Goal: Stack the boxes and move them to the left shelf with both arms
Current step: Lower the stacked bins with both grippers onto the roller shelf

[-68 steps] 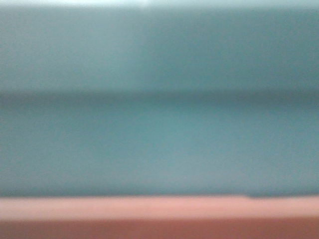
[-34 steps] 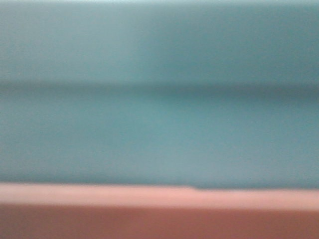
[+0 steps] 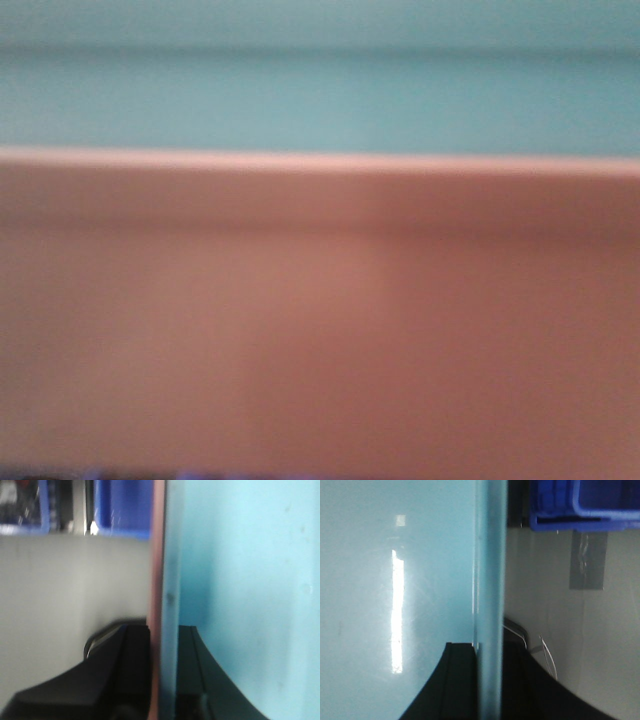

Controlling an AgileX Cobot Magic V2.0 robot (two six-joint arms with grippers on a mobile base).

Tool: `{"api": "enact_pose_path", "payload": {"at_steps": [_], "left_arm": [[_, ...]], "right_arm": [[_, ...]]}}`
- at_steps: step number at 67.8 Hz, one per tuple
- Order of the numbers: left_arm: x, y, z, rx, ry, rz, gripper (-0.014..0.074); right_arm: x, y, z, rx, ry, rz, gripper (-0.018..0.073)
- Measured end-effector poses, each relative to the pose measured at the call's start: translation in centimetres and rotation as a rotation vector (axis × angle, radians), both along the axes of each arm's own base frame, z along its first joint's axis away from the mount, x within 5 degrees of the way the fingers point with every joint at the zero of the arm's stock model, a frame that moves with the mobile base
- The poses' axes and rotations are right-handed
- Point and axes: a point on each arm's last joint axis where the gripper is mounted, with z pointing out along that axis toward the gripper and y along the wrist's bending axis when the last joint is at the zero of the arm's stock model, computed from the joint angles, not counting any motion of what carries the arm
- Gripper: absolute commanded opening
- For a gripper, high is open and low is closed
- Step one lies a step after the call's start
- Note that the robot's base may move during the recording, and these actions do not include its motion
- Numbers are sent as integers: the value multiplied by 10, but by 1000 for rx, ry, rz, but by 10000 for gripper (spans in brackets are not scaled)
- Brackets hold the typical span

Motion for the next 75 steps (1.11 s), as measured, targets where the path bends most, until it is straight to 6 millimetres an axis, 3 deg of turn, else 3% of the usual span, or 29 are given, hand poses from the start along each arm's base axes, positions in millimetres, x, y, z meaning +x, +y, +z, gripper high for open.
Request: {"api": "enact_pose_path", "payload": {"at_steps": [19,32,45,60,75], "left_arm": [[68,-6,9,12,-114,-15,-12],[129,-26,0,32,-178,-31,-12],[178,-38,-13,30,-228,-11,-12],[216,-45,-31,-3,-298,9,-12],[230,-45,-49,-11,-304,18,-12]], "right_arm": [[65,-11,7,28,-138,-19,56],[120,-15,-2,-13,-207,-12,56],[172,-18,-13,-36,-269,-16,56],[216,-25,-24,-52,-338,-15,56],[230,-26,-42,-59,-325,-16,56]]}}
